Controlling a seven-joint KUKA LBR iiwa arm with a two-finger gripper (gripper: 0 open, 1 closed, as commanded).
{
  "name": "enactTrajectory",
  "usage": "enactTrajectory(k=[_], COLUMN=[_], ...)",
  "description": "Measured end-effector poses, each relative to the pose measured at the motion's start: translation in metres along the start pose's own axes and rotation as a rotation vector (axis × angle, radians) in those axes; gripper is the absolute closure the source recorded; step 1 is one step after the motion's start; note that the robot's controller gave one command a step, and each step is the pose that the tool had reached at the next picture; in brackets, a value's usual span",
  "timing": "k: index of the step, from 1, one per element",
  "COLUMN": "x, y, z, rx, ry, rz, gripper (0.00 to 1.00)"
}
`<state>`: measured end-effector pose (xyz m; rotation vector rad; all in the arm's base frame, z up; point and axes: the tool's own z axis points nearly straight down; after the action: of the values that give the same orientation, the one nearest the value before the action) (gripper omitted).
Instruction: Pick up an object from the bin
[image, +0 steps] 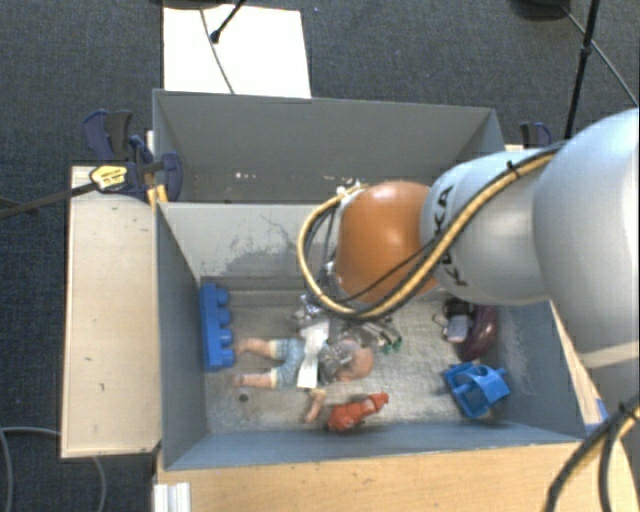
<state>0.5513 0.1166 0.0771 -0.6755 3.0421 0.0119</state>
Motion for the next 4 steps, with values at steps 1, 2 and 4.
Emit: enactTrajectory(k=[1, 2, 4], x=[0.001, 0.0, 0.002], y=[0.0, 0.0, 0.0], z=[-0.002, -0.005, -0.023], rx=[0.001, 0.003, 0.002], ry=[0.0, 0.002, 0.019], rz=[-0.006, -0.007, -0.005], gripper=[1.0, 1.0, 1.0])
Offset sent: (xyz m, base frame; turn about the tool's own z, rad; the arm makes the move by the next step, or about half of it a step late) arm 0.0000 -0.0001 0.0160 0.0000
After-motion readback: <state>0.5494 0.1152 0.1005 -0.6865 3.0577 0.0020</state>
